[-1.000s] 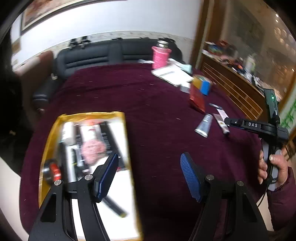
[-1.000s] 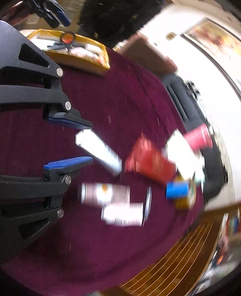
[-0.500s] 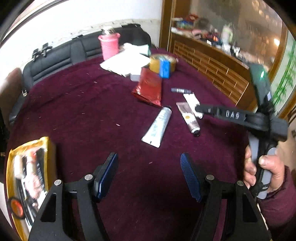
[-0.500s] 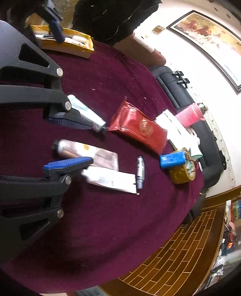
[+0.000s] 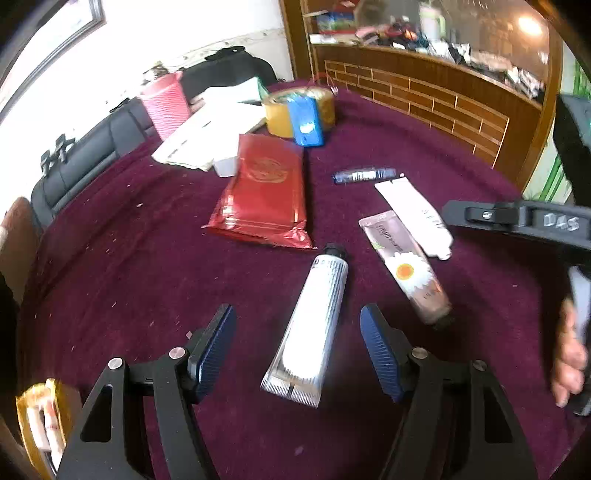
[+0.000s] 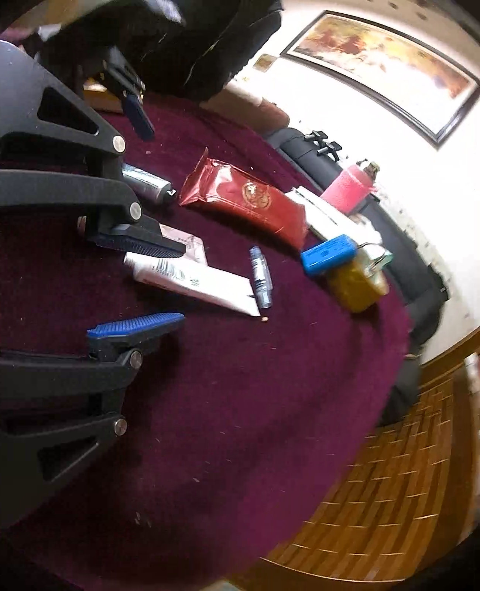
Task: Organize objects
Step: 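Grasp the silver blue-printed tube with the left gripper, then grasp the clear blue-capped pen with the right gripper while the left gripper holds the tube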
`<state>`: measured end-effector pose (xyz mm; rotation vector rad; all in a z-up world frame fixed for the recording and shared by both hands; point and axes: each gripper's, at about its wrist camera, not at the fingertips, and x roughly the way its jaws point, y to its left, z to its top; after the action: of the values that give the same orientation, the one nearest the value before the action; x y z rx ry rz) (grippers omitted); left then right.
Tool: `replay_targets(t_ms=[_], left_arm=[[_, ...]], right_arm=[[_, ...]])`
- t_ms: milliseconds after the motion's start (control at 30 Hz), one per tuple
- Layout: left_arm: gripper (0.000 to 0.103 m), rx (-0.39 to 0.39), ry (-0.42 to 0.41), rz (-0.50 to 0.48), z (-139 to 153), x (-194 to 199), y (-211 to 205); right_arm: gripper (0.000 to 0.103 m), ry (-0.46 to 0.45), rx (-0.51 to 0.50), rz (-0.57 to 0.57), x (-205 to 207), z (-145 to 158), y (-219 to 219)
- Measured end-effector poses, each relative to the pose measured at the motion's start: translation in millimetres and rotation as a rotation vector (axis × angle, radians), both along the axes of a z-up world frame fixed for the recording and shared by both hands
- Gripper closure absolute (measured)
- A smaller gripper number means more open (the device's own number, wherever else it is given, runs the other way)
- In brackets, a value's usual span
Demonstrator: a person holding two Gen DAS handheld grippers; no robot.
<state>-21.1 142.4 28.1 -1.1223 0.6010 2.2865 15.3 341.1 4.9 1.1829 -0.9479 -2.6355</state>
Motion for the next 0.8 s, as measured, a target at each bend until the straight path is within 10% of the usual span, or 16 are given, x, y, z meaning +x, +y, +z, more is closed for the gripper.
replay_targets(t_ms=[200, 300, 800], left_arm=[[0.043, 0.005, -0.015, -0.016, -15.7, -7.0, 11.8], [0.080, 0.073, -0.090, -0.022, -14.2, -9.4, 7.1], [0.079, 0.215, -0.049, 0.075, 48.5, 45.4, -62.4]], right_arm=[[0.074, 0.009, -0.023, 0.020, 1.8, 1.8, -0.9], [0.074, -0.010, -0.034, 0.043, -1.1, -2.6, -4.2], [0.069, -0.004, 0.032, 0.009, 0.3, -3.9, -5.2]])
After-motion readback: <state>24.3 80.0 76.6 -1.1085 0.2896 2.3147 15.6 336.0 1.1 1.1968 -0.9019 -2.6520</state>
